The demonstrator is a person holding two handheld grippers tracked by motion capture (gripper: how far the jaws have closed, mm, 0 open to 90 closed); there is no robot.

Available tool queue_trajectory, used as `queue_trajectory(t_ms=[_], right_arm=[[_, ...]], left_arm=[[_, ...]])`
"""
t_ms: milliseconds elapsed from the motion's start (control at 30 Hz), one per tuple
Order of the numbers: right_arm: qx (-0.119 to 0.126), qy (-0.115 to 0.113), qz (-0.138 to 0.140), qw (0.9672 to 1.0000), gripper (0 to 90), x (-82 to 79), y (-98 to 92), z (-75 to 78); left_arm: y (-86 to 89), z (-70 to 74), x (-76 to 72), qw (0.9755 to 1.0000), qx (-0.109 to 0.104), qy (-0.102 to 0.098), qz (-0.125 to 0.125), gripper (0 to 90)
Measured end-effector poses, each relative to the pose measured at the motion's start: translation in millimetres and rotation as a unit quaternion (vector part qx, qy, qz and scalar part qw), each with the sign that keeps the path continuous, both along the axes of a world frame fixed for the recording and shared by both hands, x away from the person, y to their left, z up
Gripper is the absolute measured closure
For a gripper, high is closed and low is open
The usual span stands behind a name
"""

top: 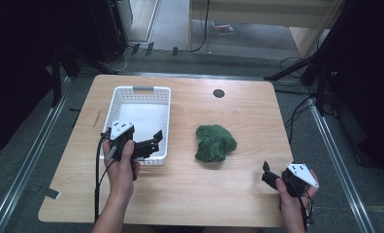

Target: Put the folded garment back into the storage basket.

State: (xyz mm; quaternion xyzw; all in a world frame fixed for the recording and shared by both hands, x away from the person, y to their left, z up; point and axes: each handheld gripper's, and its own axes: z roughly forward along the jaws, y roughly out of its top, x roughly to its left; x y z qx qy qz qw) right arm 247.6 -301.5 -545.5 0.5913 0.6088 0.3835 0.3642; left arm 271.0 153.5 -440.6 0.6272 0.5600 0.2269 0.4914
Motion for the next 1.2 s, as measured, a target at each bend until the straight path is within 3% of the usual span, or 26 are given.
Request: queue_trajectory(t_ms=[233, 500, 833, 1200], right_arm=[[0.001, 0.002, 0.001, 1.0000, 2.9, 0.7, -0.4, 0.0], [0.002, 0.002, 0.002, 1.0000, 2.9, 1.2, -1.0, -0.1], [0.010, 0.004, 0.003, 0.9999, 2.1, 1.3, -1.9, 0.0], [0.008, 0.004, 0.007, 0.9999, 0.9, 1.4, -1.8, 0.0]], left_arm=[[-26.1, 0.6, 8.0, 0.9996, 0.000, 0.009, -0.026, 0.9], [-70.3, -3.7, 17.7, 0.9975, 0.013, 0.028, -0.064, 0.9], [-104.3, -9.6, 25.3, 0.9956, 0.025, 0.045, -0.078, 0.9], [-144.1, -22.1, 36.9, 0.9916, 0.045, 0.070, -0.100, 0.0]])
